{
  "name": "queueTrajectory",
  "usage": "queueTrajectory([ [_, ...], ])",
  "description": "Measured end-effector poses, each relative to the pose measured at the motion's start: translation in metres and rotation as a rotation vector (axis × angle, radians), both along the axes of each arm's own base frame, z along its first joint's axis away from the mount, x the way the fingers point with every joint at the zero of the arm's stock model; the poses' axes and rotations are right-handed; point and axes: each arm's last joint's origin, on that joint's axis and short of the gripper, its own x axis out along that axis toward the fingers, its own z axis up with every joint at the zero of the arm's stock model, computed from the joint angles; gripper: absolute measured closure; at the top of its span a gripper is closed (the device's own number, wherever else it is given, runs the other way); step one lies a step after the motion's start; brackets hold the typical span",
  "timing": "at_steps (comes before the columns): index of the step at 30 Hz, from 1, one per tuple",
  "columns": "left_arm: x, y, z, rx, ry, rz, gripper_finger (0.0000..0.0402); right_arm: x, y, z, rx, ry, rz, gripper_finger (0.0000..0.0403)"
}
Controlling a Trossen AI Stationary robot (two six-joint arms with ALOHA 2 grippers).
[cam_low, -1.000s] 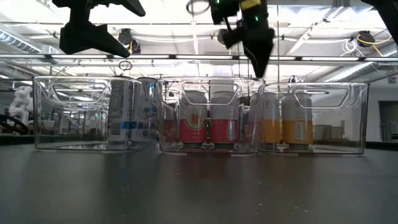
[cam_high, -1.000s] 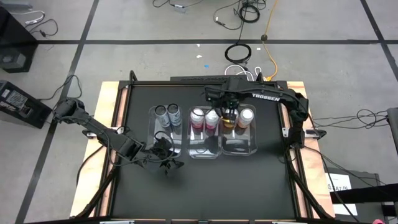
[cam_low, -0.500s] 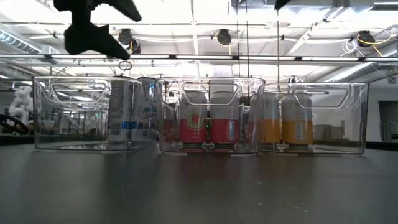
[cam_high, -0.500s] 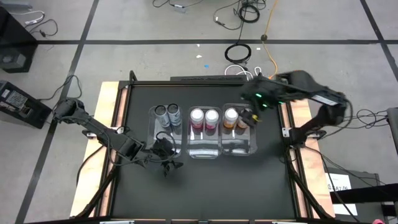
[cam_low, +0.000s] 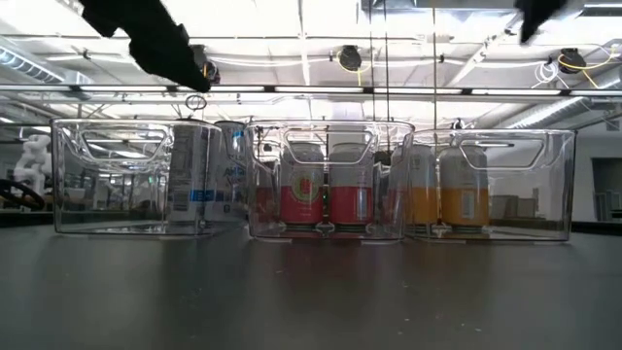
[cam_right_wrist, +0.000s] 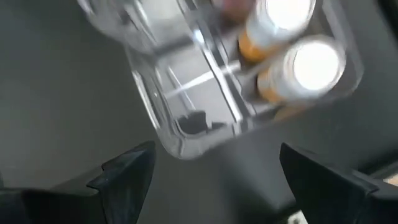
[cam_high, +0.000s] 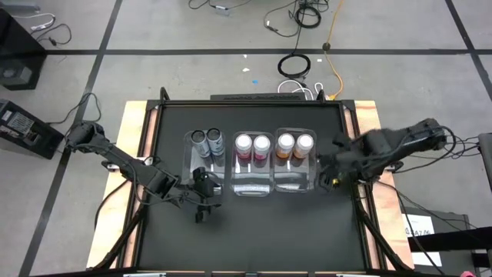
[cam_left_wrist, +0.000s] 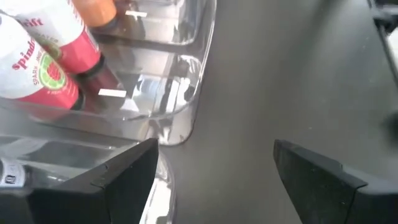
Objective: Sort soda cans
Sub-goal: Return to Home Position
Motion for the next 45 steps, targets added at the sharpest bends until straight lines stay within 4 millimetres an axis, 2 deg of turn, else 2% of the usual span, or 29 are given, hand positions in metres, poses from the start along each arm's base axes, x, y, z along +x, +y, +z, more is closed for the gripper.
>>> queueTrajectory([
  [3, 0.001, -0.001, 0.001, -0.020, -0.015, 0.010, 0.0074, -0.002, 0.011, -0.033, 0.005, 0.040, -0.013, 0.0067],
  [6, 0.001, -0.001, 0.004, -0.009, -0.033, -0.011, 0.0074, 0.001, 0.026, -0.058, 0.029, -0.026, 0.066, 0.0067],
  [11, -0.010, 0.006, 0.026, 0.028, -0.117, -0.055, 0.0074, -0.004, 0.041, -0.073, -0.013, -0.250, 0.192, 0.0067],
  [15, -0.028, 0.020, 0.052, 0.111, -0.227, -0.096, 0.0074, -0.023, 0.036, -0.087, -0.124, -0.412, 0.184, 0.0067],
  [18, -0.044, 0.036, 0.059, 0.129, -0.281, -0.103, 0.0074, -0.035, 0.029, -0.100, -0.139, -0.542, 0.198, 0.0067],
  [25, -0.069, 0.064, 0.042, 0.018, -0.513, -0.179, 0.0074, -0.049, 0.010, -0.118, -0.130, -0.804, 0.293, 0.0067],
  [30, -0.083, 0.080, 0.020, -0.016, -0.550, -0.124, 0.0074, -0.058, -0.008, -0.133, -0.116, -0.824, 0.243, 0.0067],
  [35, -0.099, 0.089, 0.011, -0.041, -0.623, -0.123, 0.0074, -0.071, -0.021, -0.140, -0.107, -0.894, 0.197, 0.0067],
  [45, -0.134, 0.104, -0.021, -0.035, -0.746, -0.041, 0.0074, -0.091, -0.030, -0.173, -0.046, -1.003, 0.129, 0.0067],
])
